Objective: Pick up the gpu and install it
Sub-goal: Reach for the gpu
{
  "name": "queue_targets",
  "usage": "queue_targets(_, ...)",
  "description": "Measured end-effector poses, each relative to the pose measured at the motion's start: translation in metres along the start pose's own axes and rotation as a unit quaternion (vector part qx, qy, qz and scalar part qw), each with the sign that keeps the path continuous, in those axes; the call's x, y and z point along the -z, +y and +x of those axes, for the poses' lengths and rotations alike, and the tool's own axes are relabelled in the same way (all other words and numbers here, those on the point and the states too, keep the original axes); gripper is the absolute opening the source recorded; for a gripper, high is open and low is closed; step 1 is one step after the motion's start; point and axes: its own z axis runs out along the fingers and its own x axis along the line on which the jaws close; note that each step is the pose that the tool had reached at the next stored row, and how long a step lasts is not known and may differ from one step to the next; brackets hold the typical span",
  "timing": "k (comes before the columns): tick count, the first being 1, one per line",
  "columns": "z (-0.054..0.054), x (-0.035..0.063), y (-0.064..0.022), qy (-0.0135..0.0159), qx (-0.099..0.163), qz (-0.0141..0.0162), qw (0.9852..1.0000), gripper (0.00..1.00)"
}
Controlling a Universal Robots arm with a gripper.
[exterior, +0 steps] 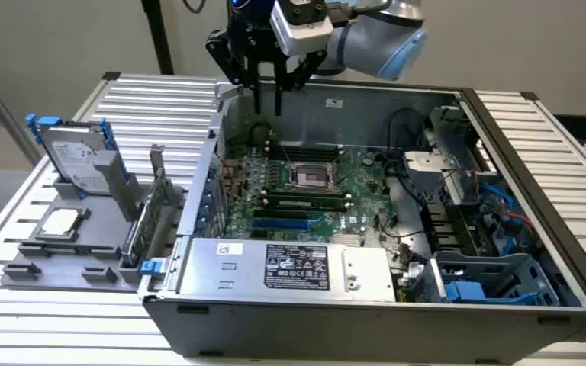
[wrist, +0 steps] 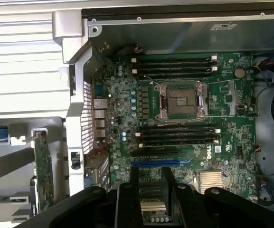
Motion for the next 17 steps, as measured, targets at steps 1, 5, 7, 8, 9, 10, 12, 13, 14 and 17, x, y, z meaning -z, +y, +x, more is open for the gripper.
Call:
queue_targets(1, 0.0, 0.0, 0.0, 0.0, 0.0, 0.0, 1.0, 0.33)
queue_targets(5, 0.0, 0.0, 0.0, 0.0, 0.0, 0.0, 1.0, 0.33)
queue_targets(7, 0.0, 0.0, 0.0, 0.0, 0.0, 0.0, 1.0, 0.33)
queue_targets(8, 0.0, 0.0, 0.0, 0.0, 0.0, 0.0, 1.0, 0.33)
queue_targets(9, 0.0, 0.0, 0.0, 0.0, 0.0, 0.0, 1.0, 0.33)
queue_targets(10, 0.0, 0.0, 0.0, 0.0, 0.0, 0.0, 1.0, 0.33)
queue_targets(12, 0.0, 0.0, 0.0, 0.0, 0.0, 0.0, 1.0, 0.33)
queue_targets(13, 0.0, 0.0, 0.0, 0.0, 0.0, 0.0, 1.0, 0.33)
queue_targets(14, 0.0, 0.0, 0.0, 0.0, 0.0, 0.0, 1.0, 0.33)
queue_targets(17, 0.0, 0.0, 0.0, 0.0, 0.0, 0.0, 1.0, 0.31)
